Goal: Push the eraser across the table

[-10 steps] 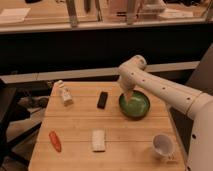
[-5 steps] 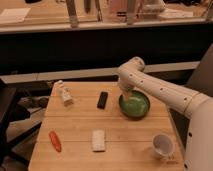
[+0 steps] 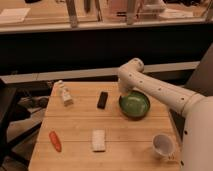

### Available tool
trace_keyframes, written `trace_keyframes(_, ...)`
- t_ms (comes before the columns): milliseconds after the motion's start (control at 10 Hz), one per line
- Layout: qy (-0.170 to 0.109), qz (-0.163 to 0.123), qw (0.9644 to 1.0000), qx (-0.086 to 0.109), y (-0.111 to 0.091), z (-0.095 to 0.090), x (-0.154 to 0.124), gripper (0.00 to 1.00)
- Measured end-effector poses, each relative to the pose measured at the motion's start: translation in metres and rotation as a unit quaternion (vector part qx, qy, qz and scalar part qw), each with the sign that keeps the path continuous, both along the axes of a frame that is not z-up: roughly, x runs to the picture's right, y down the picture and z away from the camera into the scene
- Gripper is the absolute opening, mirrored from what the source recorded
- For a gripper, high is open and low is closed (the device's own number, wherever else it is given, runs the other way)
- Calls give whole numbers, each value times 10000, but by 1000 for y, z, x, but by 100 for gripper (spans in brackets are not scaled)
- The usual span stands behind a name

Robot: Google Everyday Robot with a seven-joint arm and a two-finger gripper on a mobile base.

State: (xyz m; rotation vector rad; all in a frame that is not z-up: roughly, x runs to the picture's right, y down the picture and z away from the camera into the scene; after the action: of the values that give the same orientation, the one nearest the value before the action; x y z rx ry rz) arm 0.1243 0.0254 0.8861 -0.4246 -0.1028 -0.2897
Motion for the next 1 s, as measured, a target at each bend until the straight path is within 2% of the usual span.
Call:
trace_keyframes(100,-11,-12,10000,-18,2,4,-3,11)
trace_keyframes(200,-11,-20,10000,-33,4,6,-3,6)
trace_keyframes(1000,-147,-203,9995,-167,22,29,-24,4)
